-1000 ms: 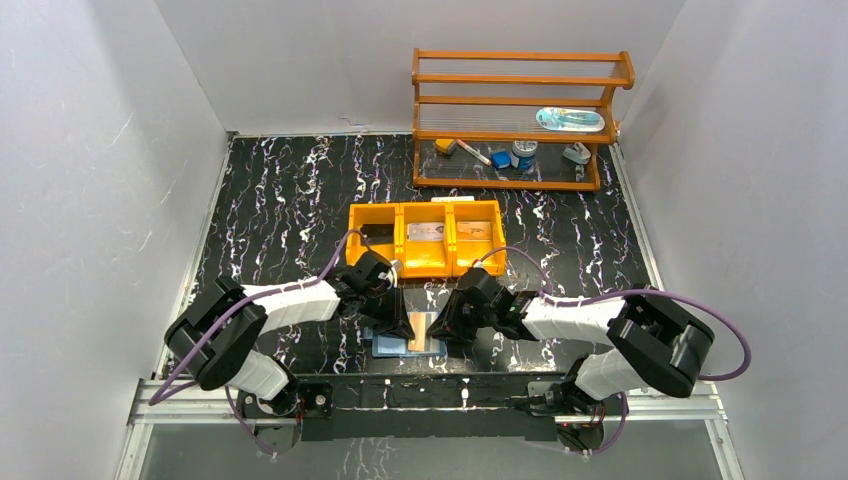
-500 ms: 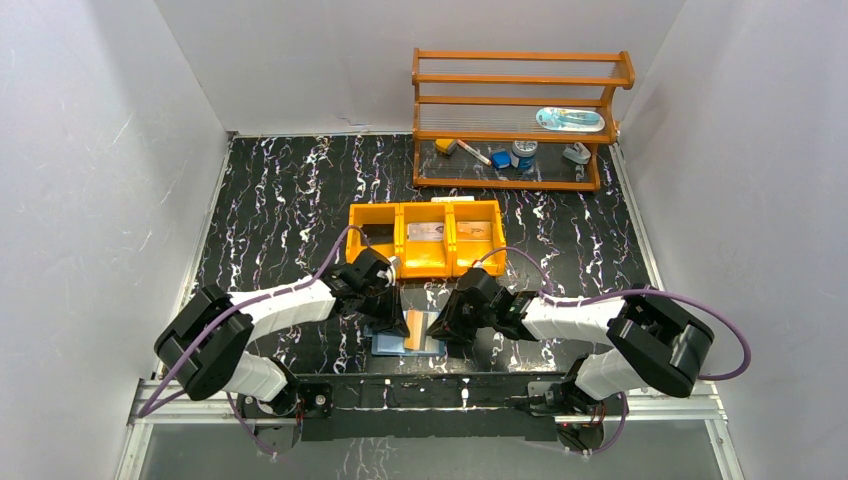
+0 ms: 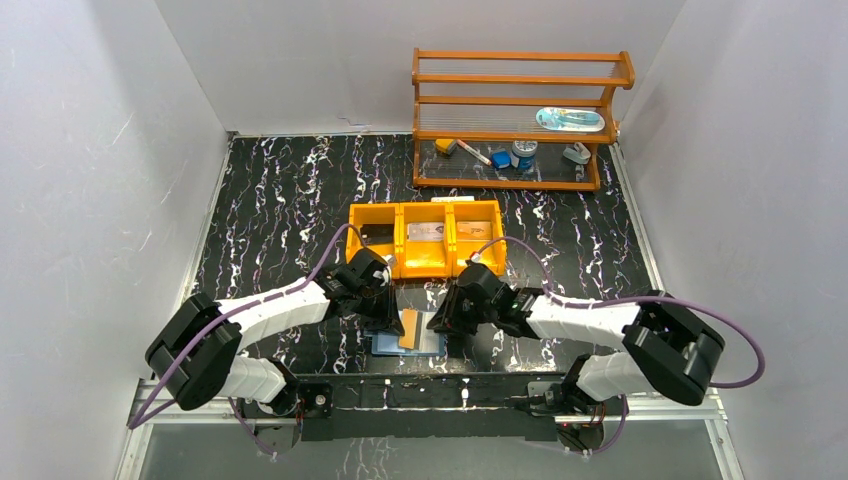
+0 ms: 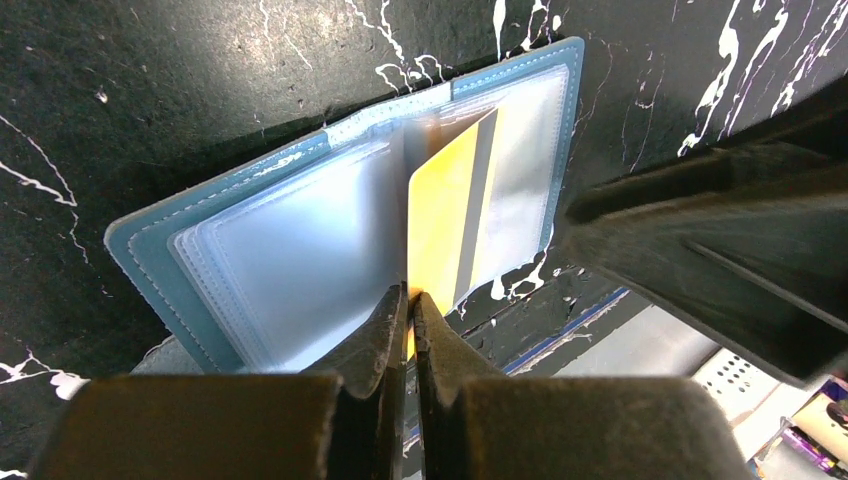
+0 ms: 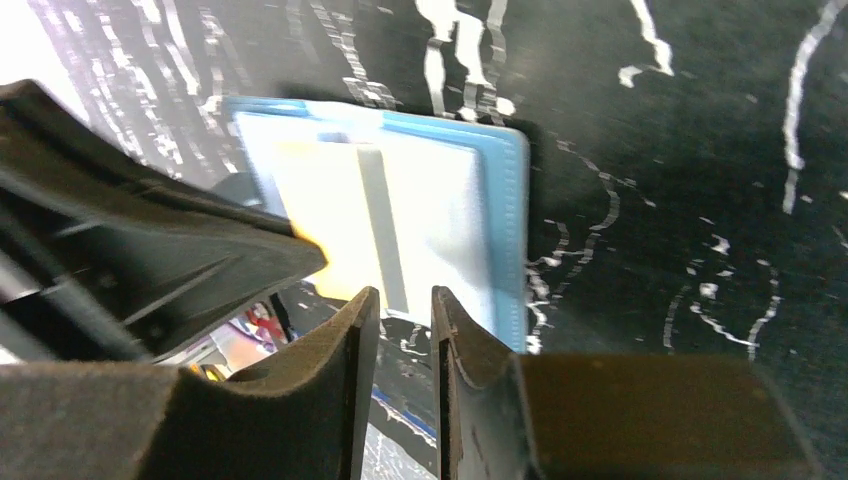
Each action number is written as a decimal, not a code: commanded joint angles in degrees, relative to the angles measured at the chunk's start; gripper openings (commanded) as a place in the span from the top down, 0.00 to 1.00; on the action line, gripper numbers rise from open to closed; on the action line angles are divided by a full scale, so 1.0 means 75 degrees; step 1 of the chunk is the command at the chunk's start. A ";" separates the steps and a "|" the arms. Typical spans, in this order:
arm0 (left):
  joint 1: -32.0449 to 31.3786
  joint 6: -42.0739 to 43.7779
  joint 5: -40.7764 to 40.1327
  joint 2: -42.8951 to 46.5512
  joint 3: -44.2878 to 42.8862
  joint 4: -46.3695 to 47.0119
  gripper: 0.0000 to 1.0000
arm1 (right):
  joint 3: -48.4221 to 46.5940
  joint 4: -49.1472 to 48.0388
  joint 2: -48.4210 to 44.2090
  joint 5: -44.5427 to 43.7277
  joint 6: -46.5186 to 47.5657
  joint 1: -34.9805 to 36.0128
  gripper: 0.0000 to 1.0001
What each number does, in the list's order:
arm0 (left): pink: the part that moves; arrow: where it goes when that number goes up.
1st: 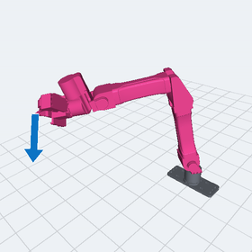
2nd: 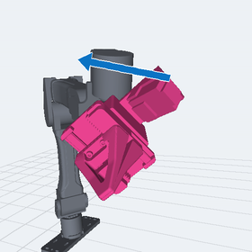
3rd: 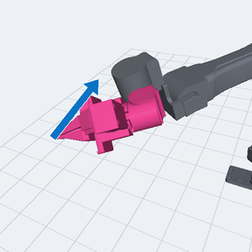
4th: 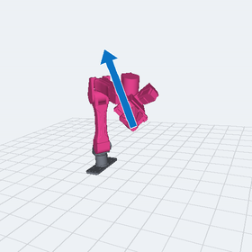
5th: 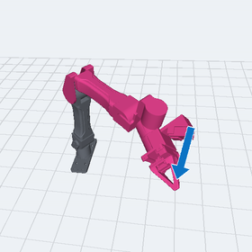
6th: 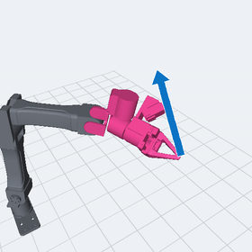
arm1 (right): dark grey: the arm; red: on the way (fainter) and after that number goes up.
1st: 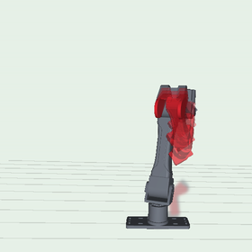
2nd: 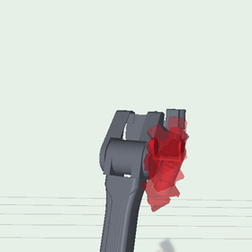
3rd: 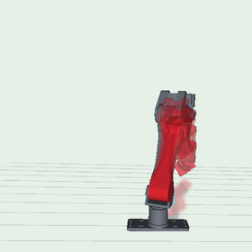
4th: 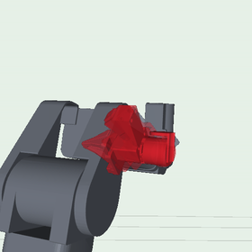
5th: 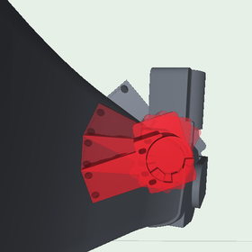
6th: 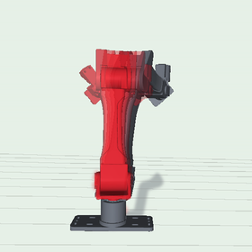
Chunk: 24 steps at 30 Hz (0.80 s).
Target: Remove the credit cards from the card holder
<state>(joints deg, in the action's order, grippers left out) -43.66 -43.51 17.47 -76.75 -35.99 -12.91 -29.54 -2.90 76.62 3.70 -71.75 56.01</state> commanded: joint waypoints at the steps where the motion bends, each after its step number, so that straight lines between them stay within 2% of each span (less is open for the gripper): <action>1: 0.0006 0.0129 -0.0213 0.0101 -0.0140 -0.0326 1.00 | -0.0826 -0.0046 -0.0479 -0.0199 0.0923 0.0044 0.66; 5: 0.0007 0.0156 -0.0261 0.0132 -0.0193 -0.0431 1.00 | -0.0991 -0.0485 -0.0074 0.0225 0.1083 0.0036 0.66; 13: 0.0005 0.0109 -0.0155 0.0119 -0.0217 -0.0376 0.99 | -0.0402 -0.0556 0.0839 0.0235 0.0047 0.0032 0.69; 24: 0.0009 -0.0147 0.0535 -0.0371 -0.0127 0.0373 0.86 | 0.0159 -0.0869 0.1057 0.0320 -0.0371 0.0032 0.70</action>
<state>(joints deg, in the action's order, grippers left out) -43.64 -43.72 19.09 -78.70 -36.38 -12.03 -30.09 -10.55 83.42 6.61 -73.73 55.99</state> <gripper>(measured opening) 0.122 0.303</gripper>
